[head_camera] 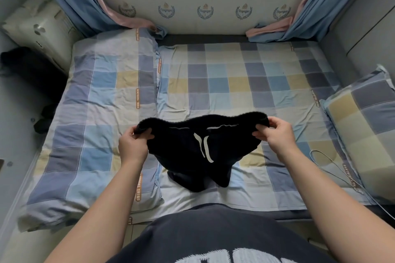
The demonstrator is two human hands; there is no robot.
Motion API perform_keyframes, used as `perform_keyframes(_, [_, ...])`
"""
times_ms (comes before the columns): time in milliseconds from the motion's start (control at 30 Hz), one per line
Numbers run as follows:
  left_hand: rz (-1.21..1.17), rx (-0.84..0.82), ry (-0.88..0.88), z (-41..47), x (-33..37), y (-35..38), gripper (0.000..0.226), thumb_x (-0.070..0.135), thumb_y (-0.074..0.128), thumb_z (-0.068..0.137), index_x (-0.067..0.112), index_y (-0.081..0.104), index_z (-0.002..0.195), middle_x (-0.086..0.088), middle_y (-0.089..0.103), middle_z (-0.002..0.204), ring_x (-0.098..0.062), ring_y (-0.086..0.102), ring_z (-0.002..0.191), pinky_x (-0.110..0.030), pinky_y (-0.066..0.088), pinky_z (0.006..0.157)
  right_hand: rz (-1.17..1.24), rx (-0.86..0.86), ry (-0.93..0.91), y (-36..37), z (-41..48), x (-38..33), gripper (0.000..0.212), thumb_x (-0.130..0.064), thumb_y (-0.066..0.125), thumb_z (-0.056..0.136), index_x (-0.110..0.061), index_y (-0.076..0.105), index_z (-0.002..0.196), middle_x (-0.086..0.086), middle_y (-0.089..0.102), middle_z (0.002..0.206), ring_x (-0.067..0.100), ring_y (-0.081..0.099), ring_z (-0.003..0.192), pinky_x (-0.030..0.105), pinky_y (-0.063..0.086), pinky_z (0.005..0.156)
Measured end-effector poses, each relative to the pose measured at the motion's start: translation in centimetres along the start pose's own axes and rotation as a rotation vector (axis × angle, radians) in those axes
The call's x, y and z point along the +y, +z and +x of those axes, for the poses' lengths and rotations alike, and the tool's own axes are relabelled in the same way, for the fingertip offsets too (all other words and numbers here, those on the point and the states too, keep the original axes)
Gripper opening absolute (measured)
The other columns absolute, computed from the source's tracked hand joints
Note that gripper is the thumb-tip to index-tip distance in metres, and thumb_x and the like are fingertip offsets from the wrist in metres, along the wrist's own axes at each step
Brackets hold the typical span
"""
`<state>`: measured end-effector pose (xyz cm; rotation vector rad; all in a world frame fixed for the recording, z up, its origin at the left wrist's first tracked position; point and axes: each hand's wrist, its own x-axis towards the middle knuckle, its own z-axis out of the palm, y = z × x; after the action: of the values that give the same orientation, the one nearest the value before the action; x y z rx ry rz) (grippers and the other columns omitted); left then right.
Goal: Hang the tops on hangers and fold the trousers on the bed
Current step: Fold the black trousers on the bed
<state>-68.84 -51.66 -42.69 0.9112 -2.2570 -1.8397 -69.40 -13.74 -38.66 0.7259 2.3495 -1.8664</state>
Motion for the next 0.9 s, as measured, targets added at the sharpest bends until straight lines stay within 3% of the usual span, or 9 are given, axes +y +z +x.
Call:
perform_keyframes(67, [0.179, 0.049, 0.152, 0.6, 1.2, 0.0, 0.015, 0.037, 0.073, 0.088, 0.025, 0.065, 0.086, -0.002, 0.071, 0.088, -0.028, 0.066, 0.089, -0.047, 0.054, 0.084, -0.219, 0.076, -0.169, -0.3, 0.5, -1.0, 0.003, -0.012, 0.066, 0.095, -0.012, 0.069, 0.094, 0.009, 0.069, 0.093, 0.021, 0.065, 0.077, 0.033, 0.055, 0.071])
perform_keyframes(167, [0.307, 0.123, 0.344, 1.4, 4.9, 0.6, 0.025, 0.038, 0.066, 0.095, 0.014, 0.059, 0.093, -0.006, 0.053, 0.099, -0.024, 0.046, 0.096, -0.033, 0.041, 0.088, -0.446, 0.165, -0.371, -0.9, 1.8, -3.7, 0.016, -0.029, 0.064, 0.096, -0.013, 0.065, 0.097, 0.009, 0.063, 0.094, 0.032, 0.059, 0.091, 0.046, 0.049, 0.083])
perform_keyframes(233, [0.172, 0.077, 0.391, 1.9, 8.4, 1.1, 0.022, 0.031, 0.061, 0.099, 0.01, 0.054, 0.096, 0.001, 0.053, 0.09, -0.019, 0.049, 0.089, -0.022, 0.041, 0.075, -0.414, 0.159, -0.451, -0.9, 2.5, -6.8, 0.016, -0.027, 0.061, 0.098, -0.012, 0.059, 0.097, 0.008, 0.063, 0.091, 0.032, 0.059, 0.089, 0.045, 0.047, 0.079])
perform_keyframes(267, [0.102, 0.051, 0.404, 2.3, 10.3, 1.3, 0.021, 0.03, 0.059, 0.101, 0.01, 0.052, 0.097, 0.004, 0.054, 0.085, -0.019, 0.052, 0.085, -0.024, 0.041, 0.071, -0.391, 0.155, -0.483, -0.9, 2.7, -8.6, 0.015, -0.026, 0.059, 0.1, -0.011, 0.057, 0.098, 0.007, 0.064, 0.087, 0.031, 0.059, 0.086, 0.043, 0.045, 0.075])
perform_keyframes(400, [0.007, 0.091, 0.598, 4.2, 18.8, 1.2, 0.018, 0.03, 0.056, 0.102, 0.013, 0.05, 0.099, 0.008, 0.057, 0.083, -0.018, 0.057, 0.083, -0.031, 0.04, 0.076, -0.368, 0.203, -0.668, -2.0, 4.2, -16.7, 0.016, -0.026, 0.056, 0.102, -0.01, 0.054, 0.101, 0.01, 0.066, 0.086, 0.033, 0.061, 0.083, 0.042, 0.045, 0.072])
perform_keyframes(533, [-0.015, 0.118, 0.779, 3.9, 28.6, 0.1, 0.023, 0.031, 0.054, 0.103, 0.012, 0.046, 0.093, 0.006, 0.052, 0.079, -0.005, 0.052, 0.072, -0.03, 0.038, 0.067, -0.369, 0.225, -0.831, -3.6, 4.7, -25.8, 0.014, -0.029, 0.054, 0.103, -0.015, 0.054, 0.101, 0.003, 0.065, 0.084, 0.026, 0.061, 0.081, 0.039, 0.046, 0.072])
perform_keyframes(633, [-0.02, 0.155, 0.851, 3.1, 35.9, -1.2, 0.024, 0.037, 0.05, 0.104, 0.014, 0.049, 0.099, 0.006, 0.054, 0.085, -0.007, 0.053, 0.078, -0.026, 0.042, 0.067, -0.355, 0.242, -0.881, -4.5, 4.3, -32.9, 0.016, -0.036, 0.05, 0.104, -0.02, 0.051, 0.101, -0.003, 0.062, 0.083, 0.021, 0.06, 0.08, 0.036, 0.042, 0.069])
perform_keyframes(767, [-0.064, 0.197, 0.855, 2.1, 44.6, -3.4, 0.03, 0.044, 0.051, 0.101, 0.015, 0.054, 0.103, 0.001, 0.06, 0.091, -0.012, 0.058, 0.082, -0.03, 0.045, 0.068, -0.296, 0.298, -0.94, -5.7, 2.9, -41.9, 0.022, -0.04, 0.05, 0.103, -0.018, 0.051, 0.104, -0.001, 0.063, 0.084, 0.022, 0.062, 0.08, 0.04, 0.049, 0.07])
perform_keyframes(900, [-0.096, 0.195, 0.844, 0.8, 51.7, -5.6, 0.031, 0.045, 0.054, 0.098, 0.014, 0.059, 0.104, -0.003, 0.064, 0.094, -0.023, 0.063, 0.087, -0.035, 0.049, 0.069, -0.216, 0.345, -0.989, -6.3, 0.4, -49.2, 0.021, -0.038, 0.055, 0.101, -0.018, 0.056, 0.098, -0.005, 0.059, 0.083, 0.009, 0.057, 0.077, 0.024, 0.039, 0.061])
